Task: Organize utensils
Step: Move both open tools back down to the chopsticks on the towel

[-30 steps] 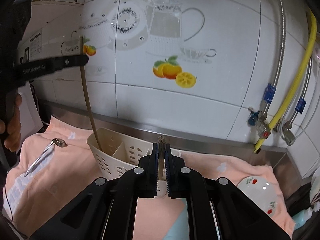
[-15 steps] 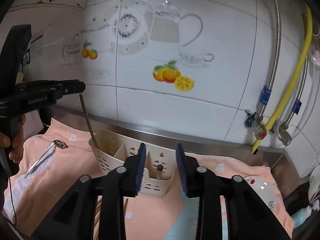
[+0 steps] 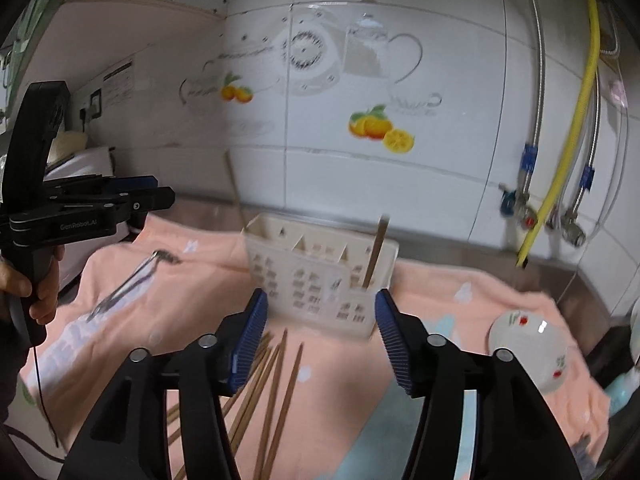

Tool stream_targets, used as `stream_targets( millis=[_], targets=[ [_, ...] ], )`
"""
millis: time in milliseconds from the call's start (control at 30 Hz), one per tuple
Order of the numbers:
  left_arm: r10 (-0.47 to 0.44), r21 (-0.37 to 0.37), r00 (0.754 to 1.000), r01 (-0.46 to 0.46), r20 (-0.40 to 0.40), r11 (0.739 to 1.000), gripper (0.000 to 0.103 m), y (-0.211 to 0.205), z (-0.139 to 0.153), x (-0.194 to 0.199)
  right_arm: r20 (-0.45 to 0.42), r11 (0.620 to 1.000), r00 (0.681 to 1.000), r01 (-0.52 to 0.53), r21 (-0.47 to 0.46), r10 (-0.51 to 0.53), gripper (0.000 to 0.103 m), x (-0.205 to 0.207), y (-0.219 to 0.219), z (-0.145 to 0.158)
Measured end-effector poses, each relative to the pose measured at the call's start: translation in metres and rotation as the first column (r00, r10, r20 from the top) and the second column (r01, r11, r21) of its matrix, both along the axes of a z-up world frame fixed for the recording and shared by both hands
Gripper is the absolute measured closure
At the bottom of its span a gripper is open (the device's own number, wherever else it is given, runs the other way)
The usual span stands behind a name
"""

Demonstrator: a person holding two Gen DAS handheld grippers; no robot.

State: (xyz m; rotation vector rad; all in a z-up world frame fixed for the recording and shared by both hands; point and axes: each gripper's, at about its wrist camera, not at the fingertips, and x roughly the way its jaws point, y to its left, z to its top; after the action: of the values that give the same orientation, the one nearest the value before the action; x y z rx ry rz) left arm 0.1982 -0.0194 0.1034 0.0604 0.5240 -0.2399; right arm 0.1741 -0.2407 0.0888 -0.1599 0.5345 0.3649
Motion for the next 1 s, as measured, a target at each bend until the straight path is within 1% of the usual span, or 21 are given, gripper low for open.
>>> stream_targets(
  millis=[167,267,300,333,400,467,633,733,867,900,967,1000],
  targets=[
    [0.008,-0.006,0.999,-0.008,-0.044,1.000,0.053,0.008,-0.025,-0.026,-0.060,1.000,0.998,0.009,0.006,-0.009,0.047,-0.022,-0.001,-0.033],
    [0.019,0.004,0.997,-0.019,-0.071,1.000,0.049,0.011,-0.042,-0.039,-0.082,1.000,0.996,0.027,-0.008,-0.027,0.047,-0.033,-0.001,-0.052],
    [0.024,0.008,0.996,-0.023,-0.081,1.000,0.046,0.012,-0.048,-0.044,-0.090,0.999,0.995,0.033,-0.017,-0.034,0.047,-0.037,-0.001,-0.059],
    [0.027,0.009,0.996,-0.026,-0.086,1.000,0.040,0.014,-0.053,-0.048,-0.101,0.999,0.994,0.041,-0.027,-0.043,0.047,-0.041,-0.001,-0.067],
    [0.032,0.007,0.994,-0.032,-0.103,0.999,0.035,0.016,-0.065,-0.056,-0.129,0.999,0.991,0.046,-0.020,-0.048,0.046,-0.045,-0.003,-0.079],
    [0.038,0.014,0.991,-0.036,-0.130,0.999,0.035,0.018,-0.079,-0.062,-0.163,0.998,0.985,0.060,-0.018,-0.062,0.043,-0.050,-0.004,-0.095],
    [0.055,0.031,0.981,-0.050,-0.184,0.998,0.029,0.021,-0.104,-0.070,-0.228,0.996,0.970,0.077,-0.035,-0.083,0.042,-0.056,-0.006,-0.126],
    [0.081,0.038,0.975,-0.074,-0.205,0.996,0.025,0.024,-0.116,-0.074,-0.247,0.995,0.965,0.083,-0.049,-0.092,0.042,-0.057,-0.004,-0.138],
    [0.101,0.037,0.968,-0.095,-0.230,0.995,0.024,0.028,-0.127,-0.080,-0.269,0.994,0.958,0.079,-0.070,-0.095,0.042,-0.054,-0.002,-0.150],
    [0.105,0.036,0.967,-0.099,-0.234,0.994,0.024,0.029,-0.128,-0.081,-0.278,0.994,0.956,0.080,-0.071,-0.097,0.042,-0.052,-0.002,-0.153],
    [0.112,0.038,0.965,-0.106,-0.237,0.994,0.024,0.031,-0.130,-0.083,-0.293,0.994,0.951,0.083,-0.068,-0.100,0.050,-0.049,-0.003,-0.158],
    [0.114,0.039,0.965,-0.108,-0.237,0.993,0.024,0.031,-0.130,-0.084,-0.300,0.994,0.949,0.082,-0.067,-0.099,0.053,-0.048,-0.003,-0.160]
  ],
)
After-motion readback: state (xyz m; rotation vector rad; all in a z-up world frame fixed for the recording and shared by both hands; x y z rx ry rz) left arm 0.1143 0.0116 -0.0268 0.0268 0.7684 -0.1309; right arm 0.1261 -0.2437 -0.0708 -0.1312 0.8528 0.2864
